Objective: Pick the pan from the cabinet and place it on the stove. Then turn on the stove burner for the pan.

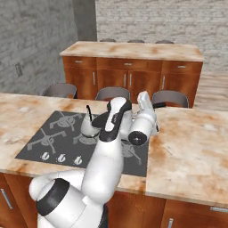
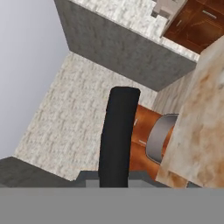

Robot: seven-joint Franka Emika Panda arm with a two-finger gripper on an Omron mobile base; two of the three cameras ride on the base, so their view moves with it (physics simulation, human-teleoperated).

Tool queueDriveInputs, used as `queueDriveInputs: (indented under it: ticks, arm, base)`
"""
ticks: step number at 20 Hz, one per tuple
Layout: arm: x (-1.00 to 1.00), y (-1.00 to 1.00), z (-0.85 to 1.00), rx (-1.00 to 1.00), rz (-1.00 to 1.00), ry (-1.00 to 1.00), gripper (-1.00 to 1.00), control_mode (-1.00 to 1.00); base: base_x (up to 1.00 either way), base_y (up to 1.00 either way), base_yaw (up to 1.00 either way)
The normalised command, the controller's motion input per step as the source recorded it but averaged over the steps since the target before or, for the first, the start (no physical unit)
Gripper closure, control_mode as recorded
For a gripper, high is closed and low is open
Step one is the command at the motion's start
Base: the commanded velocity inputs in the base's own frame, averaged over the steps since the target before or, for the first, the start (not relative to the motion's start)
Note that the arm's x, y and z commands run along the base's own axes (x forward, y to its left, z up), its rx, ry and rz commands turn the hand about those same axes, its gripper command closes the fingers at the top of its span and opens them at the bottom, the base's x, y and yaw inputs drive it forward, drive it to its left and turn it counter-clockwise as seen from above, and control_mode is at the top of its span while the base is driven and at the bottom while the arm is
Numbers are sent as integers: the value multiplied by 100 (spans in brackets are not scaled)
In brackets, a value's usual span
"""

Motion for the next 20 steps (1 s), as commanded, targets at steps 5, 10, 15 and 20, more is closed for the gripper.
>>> queueDriveInputs:
  ticks: [5, 10, 15, 20]
  arm:
    - [38, -14, -27, -3, 0, -3, 100, -100]
    - [9, -2, -24, -8, -1, 0, 100, -100]
    - [28, -8, -10, -6, 0, 0, 100, -100]
    - [37, -18, -2, -3, 0, 0, 100, -100]
  base:
    - [0, 0, 0]
    - [0, 0, 0]
    - [0, 0, 0]
    - [0, 0, 0]
